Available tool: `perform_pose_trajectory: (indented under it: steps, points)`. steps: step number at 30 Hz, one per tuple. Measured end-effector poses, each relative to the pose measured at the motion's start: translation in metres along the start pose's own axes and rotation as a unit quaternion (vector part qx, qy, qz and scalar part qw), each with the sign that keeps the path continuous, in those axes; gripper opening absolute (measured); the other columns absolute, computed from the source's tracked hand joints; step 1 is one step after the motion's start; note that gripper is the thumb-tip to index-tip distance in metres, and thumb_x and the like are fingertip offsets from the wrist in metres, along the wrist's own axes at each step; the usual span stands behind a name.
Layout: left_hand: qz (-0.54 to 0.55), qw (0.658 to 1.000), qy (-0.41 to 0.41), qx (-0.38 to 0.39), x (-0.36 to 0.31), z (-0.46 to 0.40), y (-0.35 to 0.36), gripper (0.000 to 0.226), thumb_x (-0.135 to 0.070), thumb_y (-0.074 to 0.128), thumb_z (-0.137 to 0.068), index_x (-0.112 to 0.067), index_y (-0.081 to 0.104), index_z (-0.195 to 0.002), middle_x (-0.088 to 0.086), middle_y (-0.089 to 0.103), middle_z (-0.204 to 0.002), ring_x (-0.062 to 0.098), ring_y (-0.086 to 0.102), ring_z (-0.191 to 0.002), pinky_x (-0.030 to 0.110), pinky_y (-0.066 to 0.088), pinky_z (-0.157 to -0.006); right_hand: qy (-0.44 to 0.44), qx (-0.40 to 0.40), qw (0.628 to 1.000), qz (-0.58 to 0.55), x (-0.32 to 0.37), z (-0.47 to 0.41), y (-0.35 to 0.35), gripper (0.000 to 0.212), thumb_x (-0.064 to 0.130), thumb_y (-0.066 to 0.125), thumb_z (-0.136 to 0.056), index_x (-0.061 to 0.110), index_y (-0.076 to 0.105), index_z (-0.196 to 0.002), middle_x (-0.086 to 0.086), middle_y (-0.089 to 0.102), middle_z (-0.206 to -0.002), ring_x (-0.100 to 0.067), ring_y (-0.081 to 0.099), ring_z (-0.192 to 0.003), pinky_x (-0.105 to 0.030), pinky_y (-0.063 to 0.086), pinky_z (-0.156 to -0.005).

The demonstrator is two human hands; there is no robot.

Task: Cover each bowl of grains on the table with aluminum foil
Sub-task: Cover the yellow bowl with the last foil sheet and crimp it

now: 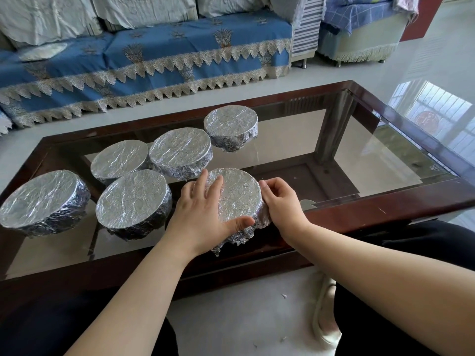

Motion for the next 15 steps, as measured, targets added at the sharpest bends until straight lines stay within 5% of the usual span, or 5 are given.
perform_pose_trajectory:
  steps: [4,15]
  points:
    - [0.002,1.000,0.000,-0.001,0.000,0.001,0.001,0.136,-0.105,0.003,-0.047,-0.027,0.001,-0.158,0.001,-0.013,-0.165,0.032,-0.003,-0.149,0.052,0.010,-0.120,0.015,0.010,1.000,-0.016,-0.004,-0.004,0.002,0.016,0.026,0.058,-0.097,0.016,0.063,-0.085,-0.001,0.065,-0.077,-0.014,0.060,-0.070,-0.039,0.052,-0.072]
    - [0.008,1.000,-0.021,-0.012,-0.003,0.003,-0.002,0.132,-0.102,0.009,-0.050,-0.025,0.004,-0.158,0.004,-0.010,-0.165,0.033,-0.002,-0.149,0.049,0.009,-0.120,-0.022,-0.001,1.000,0.019,0.009,-0.011,0.003,0.011,0.011,0.062,-0.092,0.020,0.063,-0.086,-0.002,0.066,-0.085,-0.013,0.059,-0.077,-0.035,0.053,-0.080]
Point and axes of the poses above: each hand's wrist, its own z-axis away from the middle knuckle, its own y-axis out of the palm, x = y × z, the point moved 8 cm from there along -z, towards the middle knuckle
